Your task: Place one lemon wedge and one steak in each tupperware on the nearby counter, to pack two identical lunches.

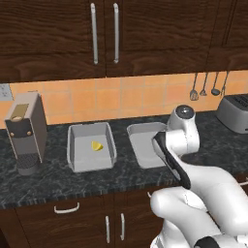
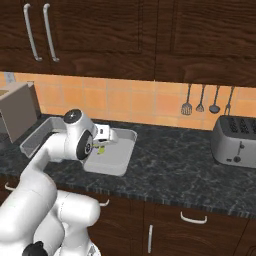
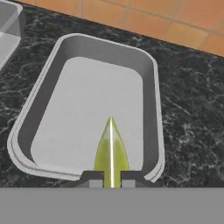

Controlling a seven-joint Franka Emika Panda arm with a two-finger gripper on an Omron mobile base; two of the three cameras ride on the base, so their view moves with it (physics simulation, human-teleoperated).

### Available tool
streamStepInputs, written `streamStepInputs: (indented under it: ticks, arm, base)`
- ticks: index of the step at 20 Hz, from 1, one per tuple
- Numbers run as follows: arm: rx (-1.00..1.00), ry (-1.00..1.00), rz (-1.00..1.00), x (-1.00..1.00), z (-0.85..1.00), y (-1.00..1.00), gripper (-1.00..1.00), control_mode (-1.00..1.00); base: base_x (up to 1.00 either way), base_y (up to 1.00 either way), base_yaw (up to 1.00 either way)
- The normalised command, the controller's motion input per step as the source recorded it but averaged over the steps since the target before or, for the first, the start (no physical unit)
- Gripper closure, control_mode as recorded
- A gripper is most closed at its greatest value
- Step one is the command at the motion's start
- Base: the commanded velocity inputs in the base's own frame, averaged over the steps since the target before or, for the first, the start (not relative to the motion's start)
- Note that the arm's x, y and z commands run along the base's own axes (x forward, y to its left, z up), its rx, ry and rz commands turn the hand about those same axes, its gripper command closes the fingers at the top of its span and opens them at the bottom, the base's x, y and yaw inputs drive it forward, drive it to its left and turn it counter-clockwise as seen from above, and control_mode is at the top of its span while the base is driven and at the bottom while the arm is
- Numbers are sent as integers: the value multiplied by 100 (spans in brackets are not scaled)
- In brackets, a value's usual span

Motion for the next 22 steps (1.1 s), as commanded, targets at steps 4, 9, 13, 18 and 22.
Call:
streamStepInputs:
  ticks: [4, 9, 13, 18, 22]
  arm:
    - [14, -2, 0, 11, -45, -26, 100, -100]
    - [2, -1, 0, 2, -37, 35, 100, -100]
    - [0, 0, 0, 22, -24, 35, 100, -100]
    - [1, 0, 0, 57, -14, -1, 100, -100]
    - [0, 2, 0, 45, -21, 0, 100, -100]
  base:
    - [0, 0, 0]
    - [0, 0, 0]
    - [0, 0, 0]
    - [0, 0, 0]
    - [0, 0, 0]
